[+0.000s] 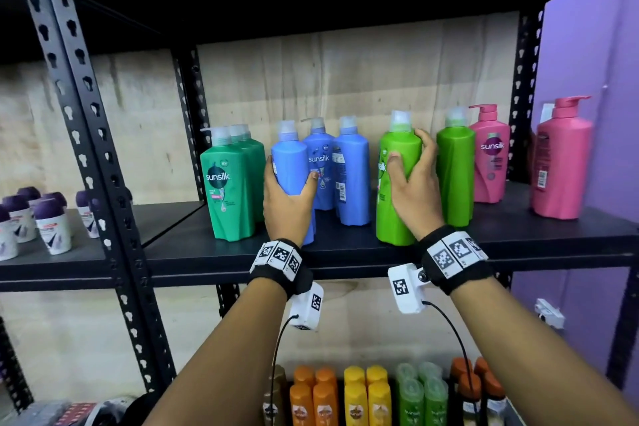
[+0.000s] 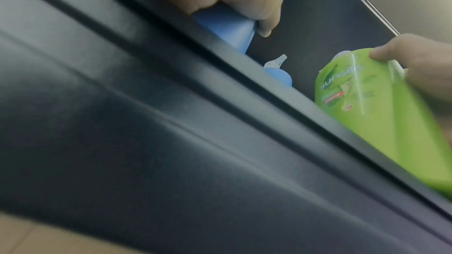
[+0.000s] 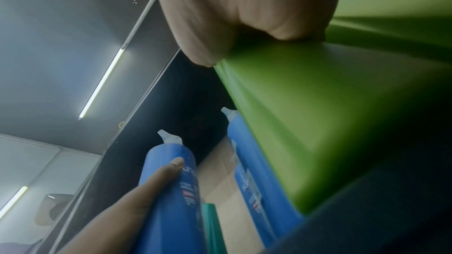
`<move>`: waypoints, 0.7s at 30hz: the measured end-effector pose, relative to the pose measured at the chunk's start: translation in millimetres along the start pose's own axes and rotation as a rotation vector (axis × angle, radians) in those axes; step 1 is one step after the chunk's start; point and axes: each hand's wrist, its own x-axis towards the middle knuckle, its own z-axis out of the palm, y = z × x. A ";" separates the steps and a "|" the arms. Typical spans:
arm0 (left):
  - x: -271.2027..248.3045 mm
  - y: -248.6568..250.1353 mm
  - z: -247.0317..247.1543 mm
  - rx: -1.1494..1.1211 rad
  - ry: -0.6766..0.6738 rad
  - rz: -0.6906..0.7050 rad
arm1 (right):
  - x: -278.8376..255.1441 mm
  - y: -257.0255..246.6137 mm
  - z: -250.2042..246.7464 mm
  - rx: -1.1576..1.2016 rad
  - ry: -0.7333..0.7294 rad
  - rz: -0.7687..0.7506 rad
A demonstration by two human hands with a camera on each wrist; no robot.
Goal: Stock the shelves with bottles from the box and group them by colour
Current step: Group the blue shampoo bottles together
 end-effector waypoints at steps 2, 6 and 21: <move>-1.3 -3.8 0.8 -0.018 0.004 0.024 | 0.7 5.0 -2.6 -0.056 -0.030 -0.030; -2.2 -7.7 0.1 -0.044 0.006 0.035 | 6.6 12.3 -4.7 -0.128 -0.077 0.000; -4.3 -11.1 -0.6 -0.080 0.004 0.053 | 16.6 15.4 -2.1 -0.158 -0.105 0.120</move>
